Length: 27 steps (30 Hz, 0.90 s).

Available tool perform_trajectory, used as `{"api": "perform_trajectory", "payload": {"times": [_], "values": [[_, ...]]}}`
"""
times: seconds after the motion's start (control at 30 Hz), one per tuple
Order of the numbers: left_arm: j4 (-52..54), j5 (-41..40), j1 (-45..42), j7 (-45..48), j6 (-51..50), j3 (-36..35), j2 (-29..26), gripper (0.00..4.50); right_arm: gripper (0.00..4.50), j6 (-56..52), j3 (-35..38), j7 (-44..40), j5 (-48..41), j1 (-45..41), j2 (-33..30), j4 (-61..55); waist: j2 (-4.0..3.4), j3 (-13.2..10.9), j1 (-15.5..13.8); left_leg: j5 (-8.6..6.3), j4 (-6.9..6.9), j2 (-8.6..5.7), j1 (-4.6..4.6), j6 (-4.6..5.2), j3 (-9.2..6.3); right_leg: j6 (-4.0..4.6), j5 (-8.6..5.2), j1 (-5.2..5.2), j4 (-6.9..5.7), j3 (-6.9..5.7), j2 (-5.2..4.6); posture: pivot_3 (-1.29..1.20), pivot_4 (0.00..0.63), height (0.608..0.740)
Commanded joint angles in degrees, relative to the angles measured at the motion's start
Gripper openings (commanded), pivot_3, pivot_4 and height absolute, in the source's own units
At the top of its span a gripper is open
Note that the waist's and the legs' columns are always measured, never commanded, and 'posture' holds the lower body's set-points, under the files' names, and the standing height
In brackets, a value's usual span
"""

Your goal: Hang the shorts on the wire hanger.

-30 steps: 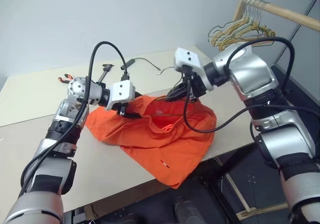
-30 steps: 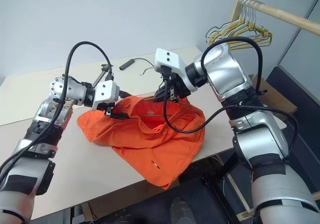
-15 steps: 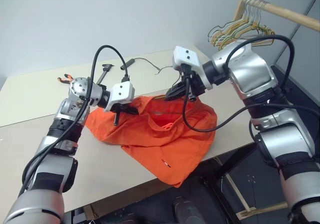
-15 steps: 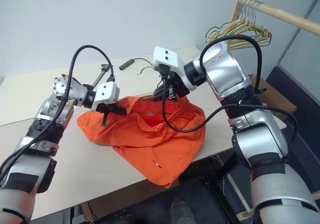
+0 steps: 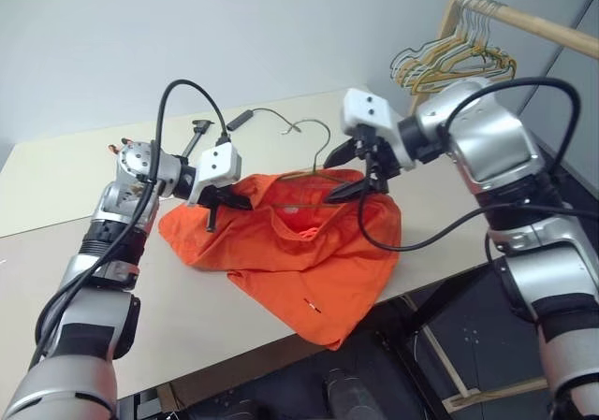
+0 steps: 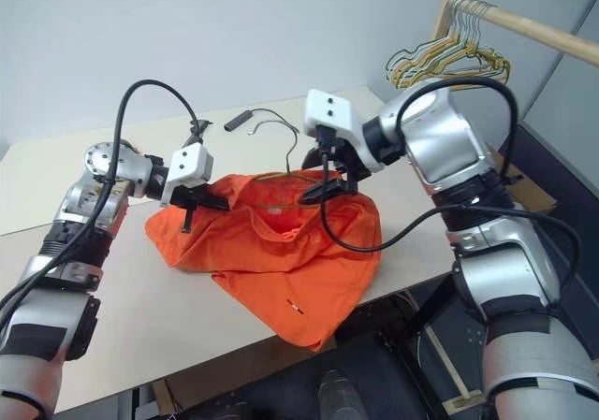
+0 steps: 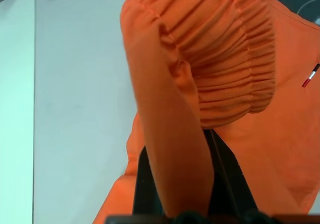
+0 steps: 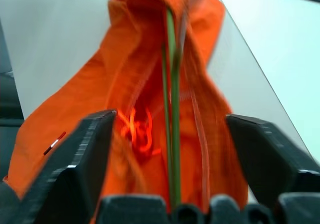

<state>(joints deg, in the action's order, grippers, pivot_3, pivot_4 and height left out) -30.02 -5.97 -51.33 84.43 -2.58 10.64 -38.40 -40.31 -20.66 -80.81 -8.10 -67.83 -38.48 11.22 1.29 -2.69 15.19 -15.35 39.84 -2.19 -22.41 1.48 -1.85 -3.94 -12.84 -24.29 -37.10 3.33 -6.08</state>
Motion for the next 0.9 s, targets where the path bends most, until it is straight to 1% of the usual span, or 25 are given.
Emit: {"api": "perform_trajectory", "payload": {"times": [0.03, 0.1, 0.17, 0.27, 0.33, 0.43, 0.57, 0.67, 0.7, 0.8, 0.9], "values": [[2.0, -1.3, -0.2, -0.8, -0.7, -2.2, -1.1, 0.00, 4.49, -1.6, 5.8, 0.5, -1.9, -0.1, -4.4, -3.4, 0.00, 0.0, 0.0, 0.00, 0.00, 0.00, 0.00, 0.00, 0.00, 0.00, 0.00, 0.00, 0.01, 0.00, 0.00, -0.23, 0.000, 0.740], [2.1, -1.4, -0.2, -1.0, -1.2, -2.5, -1.3, 0.00, 4.49, -1.9, 7.1, -0.5, -2.7, 2.2, -7.5, -6.1, 0.00, 0.0, -0.2, 0.00, 0.00, 0.00, 0.00, 0.00, 0.00, -0.01, -0.01, 0.02, 0.04, -0.01, -0.01, -0.23, 0.000, 0.740], [2.4, -1.6, -0.2, -1.1, -1.5, -2.8, -1.5, 0.00, 4.49, -1.3, 6.6, -0.4, -2.1, 5.3, -10.2, -9.0, 0.00, 0.0, -0.2, -0.01, 0.00, 0.00, 0.00, 0.01, -0.01, -0.05, -0.03, 0.04, 0.09, -0.02, -0.02, -0.23, 0.000, 0.740], [2.8, -1.7, -0.1, -1.3, -1.7, -2.7, -1.6, 0.00, 4.49, -0.3, 4.4, 1.3, -0.1, 8.7, -11.3, -10.5, 0.00, 0.0, 0.0, -0.01, 0.02, 0.00, 0.03, 0.01, 0.00, -0.09, -0.06, 0.07, 0.07, -0.01, -0.02, -0.23, 0.000, 0.740], [3.2, -1.9, 0.0, -1.4, -1.9, -2.6, -1.7, 0.00, 4.49, 0.5, 2.5, 2.9, 1.8, 9.4, -10.3, -9.7, -0.02, 0.0, 0.4, -0.01, 0.01, 0.00, 0.09, 0.01, 0.09, -0.09, -0.06, 0.07, 0.04, 0.08, -0.03, -0.22, 0.000, 0.740], [4.2, -2.2, 0.2, -1.3, -2.3, -2.6, -1.6, 0.00, 4.49, 1.6, -0.8, 5.9, 4.9, 8.3, -6.3, -4.8, -0.06, 0.0, 0.9, -0.01, 0.01, 0.01, 0.14, 0.01, 0.12, -0.09, -0.06, 0.07, 0.00, 0.11, -0.02, -0.22, 0.000, 0.740], [5.7, -2.6, 0.6, -1.3, -2.9, -2.7, -1.7, 0.00, 4.49, 2.3, -3.0, 7.0, 6.9, 6.4, -1.9, 0.0, -0.06, 0.0, 1.4, 0.00, 0.02, -0.02, 0.10, 0.02, 0.11, -0.09, -0.06, 0.06, -0.01, 0.12, -0.03, -0.21, 0.000, 0.740], [7.0, -2.9, 1.2, -1.4, -3.4, -2.8, -1.9, 0.00, 3.92, 3.8, -4.3, 6.5, 7.9, 5.3, 0.1, 2.4, -0.06, 0.0, 1.4, 0.00, 0.02, -0.03, 0.08, 0.02, 0.10, -0.09, -0.06, 0.05, -0.02, 0.12, -0.04, -0.20, 0.000, 0.740], [7.3, -2.9, 1.4, -1.5, -3.5, -2.9, -2.0, 0.00, 3.63, 4.2, -4.6, 6.1, 8.0, 5.0, 0.5, 3.0, -0.06, 0.0, 1.4, 0.00, 0.02, -0.03, 0.08, 0.02, 0.10, -0.09, -0.06, 0.05, -0.02, 0.12, -0.04, -0.20, 0.000, 0.740], [7.7, -3.0, 1.6, -1.6, -3.6, -3.1, -2.2, 0.00, 2.63, 5.0, -4.9, 5.6, 8.3, 4.5, 1.3, 4.0, -0.06, 0.0, 1.3, 0.00, 0.02, -0.04, 0.08, 0.02, 0.09, -0.09, -0.06, 0.06, -0.01, 0.11, -0.04, -0.20, 0.000, 0.740], [7.7, -2.9, 1.8, -1.7, -3.5, -3.1, -2.3, 0.00, 1.49, 5.7, -5.1, 4.6, 8.5, 4.6, 1.3, 4.1, -0.06, 0.0, 1.3, 0.00, 0.02, -0.04, 0.08, 0.02, 0.07, -0.10, -0.06, 0.07, -0.01, 0.11, -0.04, -0.20, 0.000, 0.740]]}}
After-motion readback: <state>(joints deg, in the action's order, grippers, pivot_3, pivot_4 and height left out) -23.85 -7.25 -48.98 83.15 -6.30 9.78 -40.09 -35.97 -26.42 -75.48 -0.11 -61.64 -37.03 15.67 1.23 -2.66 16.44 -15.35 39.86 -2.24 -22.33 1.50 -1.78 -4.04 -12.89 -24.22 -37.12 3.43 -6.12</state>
